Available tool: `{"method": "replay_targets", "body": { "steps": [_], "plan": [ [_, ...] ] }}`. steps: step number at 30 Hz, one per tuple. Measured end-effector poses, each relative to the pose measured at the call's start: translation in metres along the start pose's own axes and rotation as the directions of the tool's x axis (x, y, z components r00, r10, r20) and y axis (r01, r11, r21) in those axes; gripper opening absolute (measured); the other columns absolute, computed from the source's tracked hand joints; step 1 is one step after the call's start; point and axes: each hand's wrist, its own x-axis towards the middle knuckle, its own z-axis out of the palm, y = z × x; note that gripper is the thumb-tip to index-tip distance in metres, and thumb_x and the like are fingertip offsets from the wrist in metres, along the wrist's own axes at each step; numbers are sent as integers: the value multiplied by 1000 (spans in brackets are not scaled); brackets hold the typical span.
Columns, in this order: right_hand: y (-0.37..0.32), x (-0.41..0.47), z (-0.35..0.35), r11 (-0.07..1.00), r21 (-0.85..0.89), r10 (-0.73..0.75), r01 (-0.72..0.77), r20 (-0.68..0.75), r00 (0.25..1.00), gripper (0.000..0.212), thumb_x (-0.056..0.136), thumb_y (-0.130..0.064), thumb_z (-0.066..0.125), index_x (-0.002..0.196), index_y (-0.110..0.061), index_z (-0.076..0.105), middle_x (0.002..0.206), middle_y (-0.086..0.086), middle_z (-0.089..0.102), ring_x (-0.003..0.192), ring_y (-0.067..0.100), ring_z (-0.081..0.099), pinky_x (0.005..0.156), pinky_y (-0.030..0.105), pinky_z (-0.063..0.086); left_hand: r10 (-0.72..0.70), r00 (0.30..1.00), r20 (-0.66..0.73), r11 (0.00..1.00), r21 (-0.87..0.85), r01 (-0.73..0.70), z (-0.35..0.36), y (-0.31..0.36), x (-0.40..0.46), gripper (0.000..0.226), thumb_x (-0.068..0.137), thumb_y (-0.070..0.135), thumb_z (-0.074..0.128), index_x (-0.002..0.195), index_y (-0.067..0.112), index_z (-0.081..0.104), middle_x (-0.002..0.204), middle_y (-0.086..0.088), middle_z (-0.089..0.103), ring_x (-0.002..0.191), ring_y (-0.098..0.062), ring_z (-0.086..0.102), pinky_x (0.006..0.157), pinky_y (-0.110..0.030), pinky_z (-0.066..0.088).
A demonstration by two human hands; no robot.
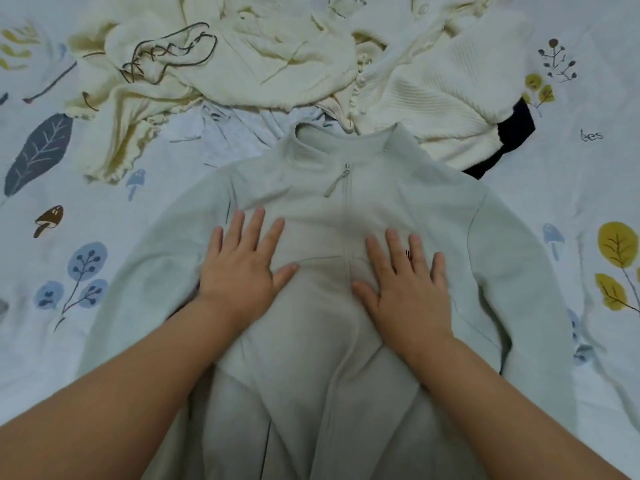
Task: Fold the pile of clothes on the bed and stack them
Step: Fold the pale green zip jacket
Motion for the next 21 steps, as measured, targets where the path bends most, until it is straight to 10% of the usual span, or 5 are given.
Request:
{"method": "replay_targets", "body": {
  "steps": [7,21],
  "plan": [
    [0,-60,-35,979,200,53,-40,-61,997,43,97,-33,37,138,-18,39,147,7,32,135,23,27,111,36,21,-15,982,-188,974,-225,-29,-42,14,-73,33,87,23,43,105,6,65,104,-15,63,97,-35,57,88,-41,38],
    [3,-253,14,856,264,412,-444,170,895,57,95,-27,41,144,-13,18,125,13,50,112,30,47,90,35,39,-356,916,185,875,-278,396,11,16,-265,40,94,34,46,124,9,48,113,-12,58,105,-31,55,85,-36,41]
  ]
}}
